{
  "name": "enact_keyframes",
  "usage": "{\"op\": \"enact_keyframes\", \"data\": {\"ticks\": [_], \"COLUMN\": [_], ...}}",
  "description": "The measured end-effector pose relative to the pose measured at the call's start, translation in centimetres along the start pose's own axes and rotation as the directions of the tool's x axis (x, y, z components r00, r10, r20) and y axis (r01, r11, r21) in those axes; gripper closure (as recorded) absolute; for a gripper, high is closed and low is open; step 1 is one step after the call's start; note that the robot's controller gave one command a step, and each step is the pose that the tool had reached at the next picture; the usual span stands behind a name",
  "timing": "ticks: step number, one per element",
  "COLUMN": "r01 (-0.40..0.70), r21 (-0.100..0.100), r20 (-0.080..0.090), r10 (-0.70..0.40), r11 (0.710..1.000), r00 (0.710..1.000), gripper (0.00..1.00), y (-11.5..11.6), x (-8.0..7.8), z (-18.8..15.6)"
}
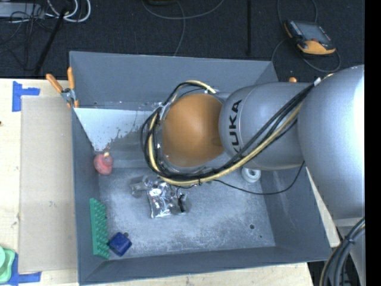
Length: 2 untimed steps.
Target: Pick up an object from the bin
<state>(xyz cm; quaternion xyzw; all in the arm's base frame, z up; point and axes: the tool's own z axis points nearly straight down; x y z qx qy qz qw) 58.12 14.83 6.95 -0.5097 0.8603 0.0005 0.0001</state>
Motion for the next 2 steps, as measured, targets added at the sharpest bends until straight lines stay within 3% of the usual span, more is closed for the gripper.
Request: {"op": "enact_keyframes", "data": {"ticks": [1,2], "r01": [-0.004,-0.010], "r21": [0.002,0.006], "r20": [0.006,0.005], "r10": [0.004,0.010], "r11": [1.000,1.000], "r00": [1.000,1.000], "gripper": [1.00,1.00], "y": [0.0,0.1], "x": [-0.2,1.5], "z": [-0.3,-13.3]}}
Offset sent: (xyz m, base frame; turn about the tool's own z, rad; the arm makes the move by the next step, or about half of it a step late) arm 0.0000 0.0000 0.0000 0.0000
